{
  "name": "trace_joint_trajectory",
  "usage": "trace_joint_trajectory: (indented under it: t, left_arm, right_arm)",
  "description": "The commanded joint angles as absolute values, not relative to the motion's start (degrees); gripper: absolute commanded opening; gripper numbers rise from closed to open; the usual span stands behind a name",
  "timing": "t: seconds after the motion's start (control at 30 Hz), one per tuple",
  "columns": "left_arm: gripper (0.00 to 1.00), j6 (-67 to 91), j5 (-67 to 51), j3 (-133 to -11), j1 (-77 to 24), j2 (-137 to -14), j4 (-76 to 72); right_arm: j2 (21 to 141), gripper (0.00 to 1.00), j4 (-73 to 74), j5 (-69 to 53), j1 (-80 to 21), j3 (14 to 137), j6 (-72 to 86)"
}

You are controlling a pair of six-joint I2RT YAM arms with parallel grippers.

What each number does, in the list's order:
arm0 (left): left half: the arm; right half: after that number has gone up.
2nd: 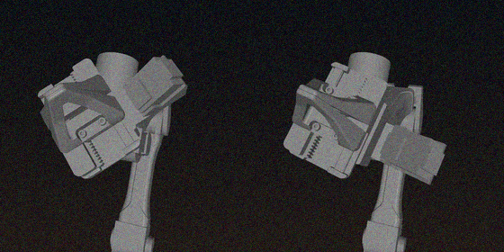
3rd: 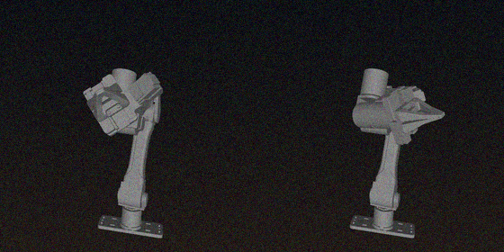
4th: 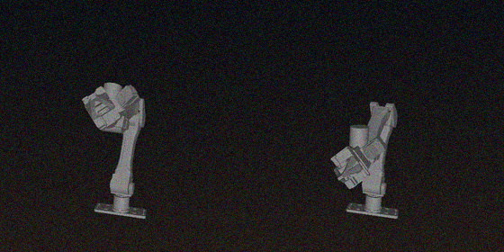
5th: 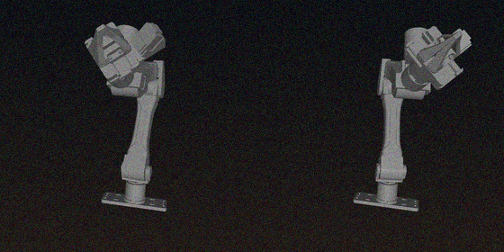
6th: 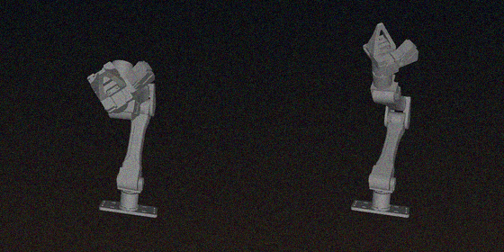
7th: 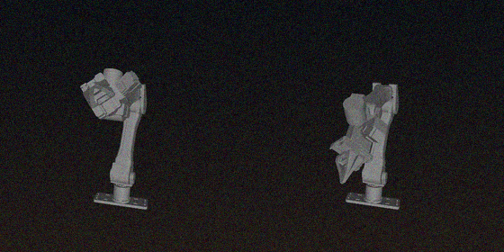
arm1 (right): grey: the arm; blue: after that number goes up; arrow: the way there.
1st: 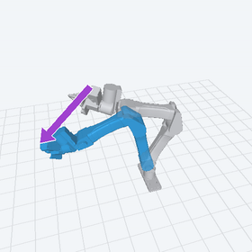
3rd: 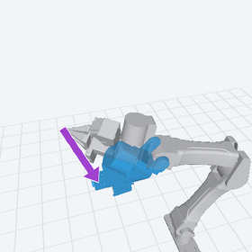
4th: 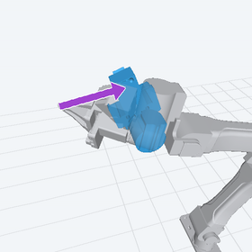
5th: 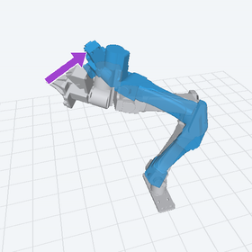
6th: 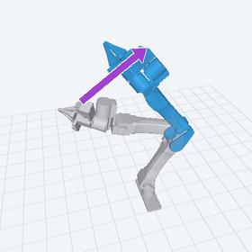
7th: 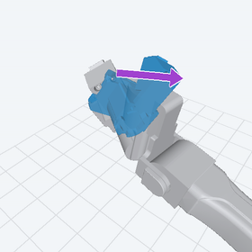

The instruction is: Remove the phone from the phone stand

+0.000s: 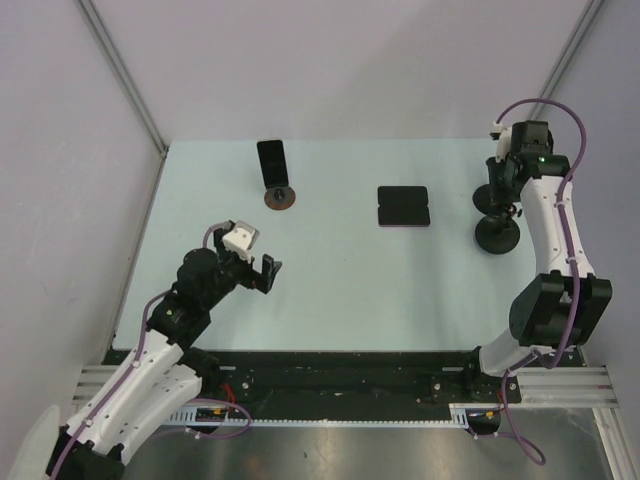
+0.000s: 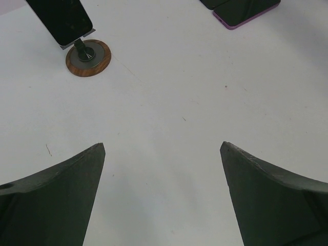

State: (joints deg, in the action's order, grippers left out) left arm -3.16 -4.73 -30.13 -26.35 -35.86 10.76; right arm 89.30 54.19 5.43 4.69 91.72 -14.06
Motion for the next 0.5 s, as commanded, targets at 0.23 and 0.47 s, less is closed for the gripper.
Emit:
trace_joint_trajectory:
  t: [0.23,0.47]
  left_arm:
    - [1.00,-5.98,-2.37,-29.71,-28.39,-33.05,8.88]
    - [1.00,-6.06,-2.20,-29.71,-28.39,-33.31,8.96]
  right_arm:
    - [96.59,0.00,43.15,-4.04,13.44,95.18,-18.63]
    - [99.14,0.11,42.72,-5.80,14.33,95.62,-17.58]
